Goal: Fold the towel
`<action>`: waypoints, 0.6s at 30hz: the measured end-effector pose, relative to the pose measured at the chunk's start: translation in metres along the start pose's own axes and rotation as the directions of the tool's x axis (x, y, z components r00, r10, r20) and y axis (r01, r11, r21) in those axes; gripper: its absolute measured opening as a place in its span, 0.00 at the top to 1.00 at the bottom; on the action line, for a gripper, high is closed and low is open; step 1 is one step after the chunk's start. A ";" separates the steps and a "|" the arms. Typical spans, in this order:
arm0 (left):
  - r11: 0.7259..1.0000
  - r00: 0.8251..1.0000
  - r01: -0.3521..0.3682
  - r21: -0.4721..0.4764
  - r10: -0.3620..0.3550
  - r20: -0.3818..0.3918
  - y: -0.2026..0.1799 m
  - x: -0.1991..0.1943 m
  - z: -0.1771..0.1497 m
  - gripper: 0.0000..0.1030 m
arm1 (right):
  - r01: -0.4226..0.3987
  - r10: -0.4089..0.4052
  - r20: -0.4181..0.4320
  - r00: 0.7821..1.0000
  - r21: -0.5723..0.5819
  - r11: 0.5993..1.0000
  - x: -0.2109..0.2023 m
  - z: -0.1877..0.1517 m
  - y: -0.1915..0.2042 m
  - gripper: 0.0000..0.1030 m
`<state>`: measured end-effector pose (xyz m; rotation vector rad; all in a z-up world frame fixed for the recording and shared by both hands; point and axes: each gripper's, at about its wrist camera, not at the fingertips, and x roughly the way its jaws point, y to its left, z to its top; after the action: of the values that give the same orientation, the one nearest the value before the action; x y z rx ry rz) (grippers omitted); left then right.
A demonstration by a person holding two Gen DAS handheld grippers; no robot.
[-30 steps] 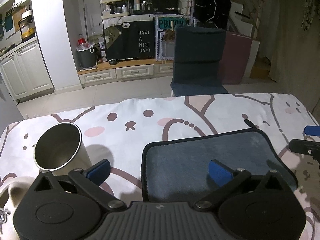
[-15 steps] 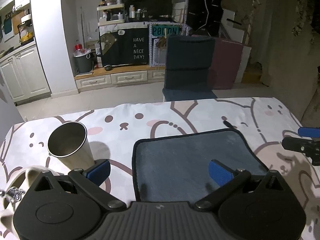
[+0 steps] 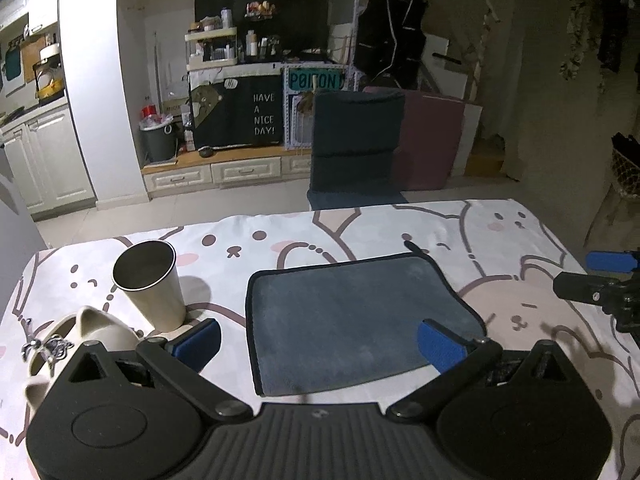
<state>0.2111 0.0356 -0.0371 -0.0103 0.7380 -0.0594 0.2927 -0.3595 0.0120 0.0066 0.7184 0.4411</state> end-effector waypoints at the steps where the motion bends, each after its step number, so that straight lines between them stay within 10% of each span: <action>1: 1.000 1.000 -0.003 0.003 0.003 0.006 -0.002 -0.006 -0.002 0.00 | 0.000 0.000 0.001 1.000 -0.005 1.000 -0.004 -0.001 0.001 0.00; 18: 1.000 0.999 -0.018 0.021 0.016 0.050 -0.020 -0.079 -0.036 0.00 | 0.009 -0.006 0.034 0.999 -0.064 0.998 -0.073 -0.030 0.019 0.00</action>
<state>0.1282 0.0205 -0.0099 0.0151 0.6872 -0.0507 0.2174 -0.3756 0.0385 -0.0486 0.6702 0.4556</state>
